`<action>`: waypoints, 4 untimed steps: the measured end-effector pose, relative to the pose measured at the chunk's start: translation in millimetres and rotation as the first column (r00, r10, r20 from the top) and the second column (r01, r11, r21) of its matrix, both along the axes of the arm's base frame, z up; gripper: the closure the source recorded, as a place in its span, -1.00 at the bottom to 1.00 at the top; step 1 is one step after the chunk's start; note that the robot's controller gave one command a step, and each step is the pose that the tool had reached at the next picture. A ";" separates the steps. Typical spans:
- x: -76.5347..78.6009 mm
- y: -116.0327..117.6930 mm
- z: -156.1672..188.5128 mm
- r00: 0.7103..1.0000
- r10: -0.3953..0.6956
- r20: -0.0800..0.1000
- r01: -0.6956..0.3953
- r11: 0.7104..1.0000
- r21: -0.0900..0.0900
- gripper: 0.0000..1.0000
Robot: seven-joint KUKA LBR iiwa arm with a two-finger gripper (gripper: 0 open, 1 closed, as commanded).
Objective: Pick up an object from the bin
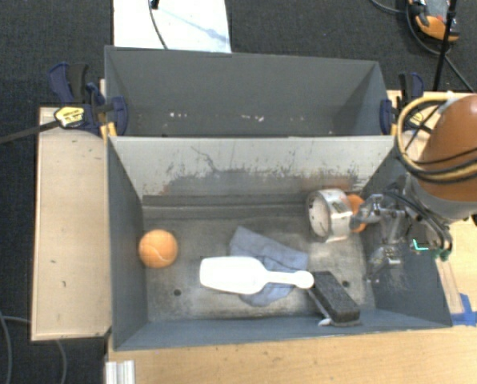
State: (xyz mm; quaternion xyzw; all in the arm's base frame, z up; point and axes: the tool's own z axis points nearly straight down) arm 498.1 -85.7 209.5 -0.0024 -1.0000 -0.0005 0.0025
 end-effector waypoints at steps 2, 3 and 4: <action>-4.9 2.5 -121.5 1.000 0.025 0.007 -0.025 1.000 -0.001 1.00; -4.8 2.5 -121.4 0.999 0.031 0.008 -0.031 1.000 -0.001 -1.00; -4.8 2.6 -121.4 0.999 0.033 0.008 -0.033 0.999 -0.001 -1.00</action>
Offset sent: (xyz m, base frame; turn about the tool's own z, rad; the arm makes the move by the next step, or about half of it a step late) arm -0.0054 0.0023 -0.1216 -0.0307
